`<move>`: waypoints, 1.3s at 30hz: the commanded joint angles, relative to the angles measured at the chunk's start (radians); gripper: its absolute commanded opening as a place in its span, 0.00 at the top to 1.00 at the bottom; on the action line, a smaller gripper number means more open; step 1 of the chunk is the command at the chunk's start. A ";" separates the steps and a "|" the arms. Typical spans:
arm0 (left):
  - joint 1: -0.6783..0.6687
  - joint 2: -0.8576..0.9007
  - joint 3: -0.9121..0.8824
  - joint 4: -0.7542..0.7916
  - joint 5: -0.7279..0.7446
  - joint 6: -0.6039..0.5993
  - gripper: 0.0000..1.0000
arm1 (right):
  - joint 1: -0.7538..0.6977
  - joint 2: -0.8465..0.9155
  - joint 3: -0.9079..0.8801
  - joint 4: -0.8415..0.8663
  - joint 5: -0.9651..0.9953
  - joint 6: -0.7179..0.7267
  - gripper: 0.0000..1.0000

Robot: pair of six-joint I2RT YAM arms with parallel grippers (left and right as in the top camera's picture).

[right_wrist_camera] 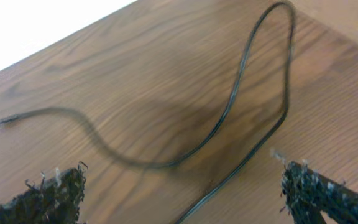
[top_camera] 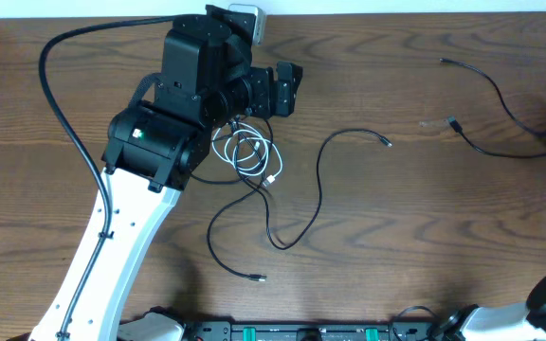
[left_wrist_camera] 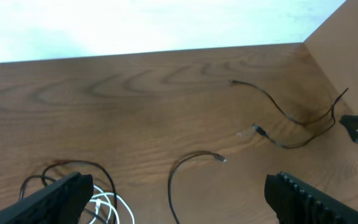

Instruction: Untangle cables

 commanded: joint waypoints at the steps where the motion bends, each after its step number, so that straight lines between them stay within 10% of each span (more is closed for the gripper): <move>1: 0.003 0.006 0.009 -0.023 -0.010 0.014 0.07 | 0.010 -0.084 0.000 -0.086 -0.206 -0.052 0.01; 8: 0.003 0.010 0.009 -0.137 -0.052 0.014 0.07 | 0.129 -0.099 0.000 -0.138 -0.422 -0.052 0.01; 18: 0.003 0.061 -0.008 -0.373 -0.560 -0.201 0.06 | 0.515 -0.097 0.000 -0.137 -0.391 -0.052 0.01; 39: 0.226 0.217 -0.036 -0.381 -0.552 -0.295 0.07 | 1.143 0.053 0.000 0.140 -0.137 -0.081 0.01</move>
